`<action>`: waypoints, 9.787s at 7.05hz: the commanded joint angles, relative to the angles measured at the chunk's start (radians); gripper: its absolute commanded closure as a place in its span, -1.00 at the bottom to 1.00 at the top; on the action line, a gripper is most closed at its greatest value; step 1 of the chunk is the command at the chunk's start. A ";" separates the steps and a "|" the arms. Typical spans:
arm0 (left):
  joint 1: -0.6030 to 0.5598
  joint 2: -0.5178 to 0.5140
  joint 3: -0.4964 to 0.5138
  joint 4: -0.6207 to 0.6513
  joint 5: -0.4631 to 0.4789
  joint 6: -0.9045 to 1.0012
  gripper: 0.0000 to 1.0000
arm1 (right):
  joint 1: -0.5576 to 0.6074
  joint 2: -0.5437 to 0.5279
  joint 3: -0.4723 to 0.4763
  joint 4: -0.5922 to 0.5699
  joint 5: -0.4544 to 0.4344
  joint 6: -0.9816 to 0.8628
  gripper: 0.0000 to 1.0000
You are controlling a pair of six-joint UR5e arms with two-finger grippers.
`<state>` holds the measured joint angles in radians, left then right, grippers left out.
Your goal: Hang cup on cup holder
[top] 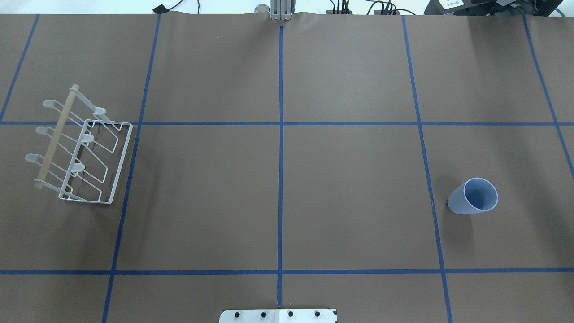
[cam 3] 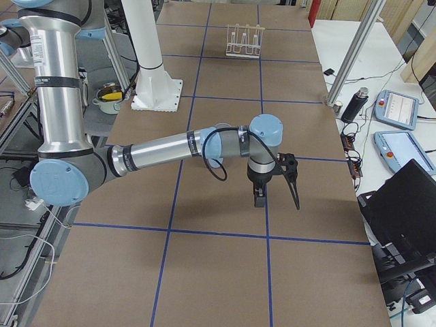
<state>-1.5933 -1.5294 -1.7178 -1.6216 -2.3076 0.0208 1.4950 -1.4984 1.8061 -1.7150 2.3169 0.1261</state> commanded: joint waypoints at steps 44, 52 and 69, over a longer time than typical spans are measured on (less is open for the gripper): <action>0.703 -0.445 -0.098 -1.246 0.113 -1.999 -0.97 | -0.737 0.072 0.104 1.863 -0.180 1.693 1.00; 1.091 -0.543 -0.215 -1.327 0.559 -2.233 -0.97 | -0.809 0.156 0.128 1.901 -0.208 1.693 1.00; 1.162 -0.572 -0.246 -1.321 0.576 -2.222 -0.34 | -0.837 0.188 0.119 1.899 -0.220 1.687 1.00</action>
<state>-0.4297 -2.1013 -1.9647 -2.9417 -1.7303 -2.2053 0.6604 -1.3102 1.9252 0.1841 2.1010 1.8130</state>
